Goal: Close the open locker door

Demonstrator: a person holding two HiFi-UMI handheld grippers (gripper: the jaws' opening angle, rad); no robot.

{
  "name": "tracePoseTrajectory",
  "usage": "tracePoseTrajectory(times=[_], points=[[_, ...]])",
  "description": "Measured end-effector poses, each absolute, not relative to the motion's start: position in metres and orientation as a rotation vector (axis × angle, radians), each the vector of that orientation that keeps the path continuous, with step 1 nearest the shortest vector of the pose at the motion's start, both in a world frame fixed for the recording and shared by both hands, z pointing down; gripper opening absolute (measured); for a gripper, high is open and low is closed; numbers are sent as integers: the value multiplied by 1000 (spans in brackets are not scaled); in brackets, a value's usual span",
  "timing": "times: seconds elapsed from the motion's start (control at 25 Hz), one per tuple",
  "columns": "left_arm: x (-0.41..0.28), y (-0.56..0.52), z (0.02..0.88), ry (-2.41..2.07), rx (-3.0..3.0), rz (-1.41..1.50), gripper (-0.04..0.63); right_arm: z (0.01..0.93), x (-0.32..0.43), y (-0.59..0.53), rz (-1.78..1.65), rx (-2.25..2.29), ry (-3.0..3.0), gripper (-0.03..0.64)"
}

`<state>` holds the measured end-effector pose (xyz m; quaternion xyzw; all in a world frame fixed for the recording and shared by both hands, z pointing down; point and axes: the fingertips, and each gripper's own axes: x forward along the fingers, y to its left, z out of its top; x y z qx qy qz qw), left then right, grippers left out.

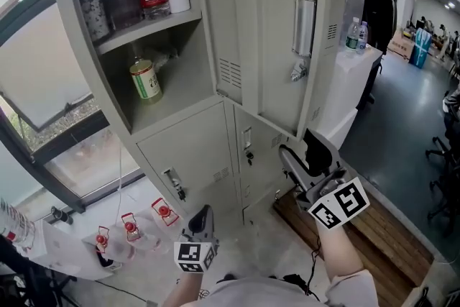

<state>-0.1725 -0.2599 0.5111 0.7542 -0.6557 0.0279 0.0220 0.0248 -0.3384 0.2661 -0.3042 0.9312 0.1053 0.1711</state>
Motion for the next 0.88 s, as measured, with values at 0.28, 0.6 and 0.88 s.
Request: tracePoseTrajectory(times=[0.28, 0.6, 0.88], points=[[-182, -236, 508, -2087, 2299, 85, 9, 266, 5, -310, 338, -776, 2683, 216], [-198, -202, 503, -2176, 2234, 73, 9, 266, -31, -274, 349, -629, 2719, 218], [-219, -176, 495, -2271, 2159, 54, 9, 261, -62, -254, 358, -502, 2736, 218]])
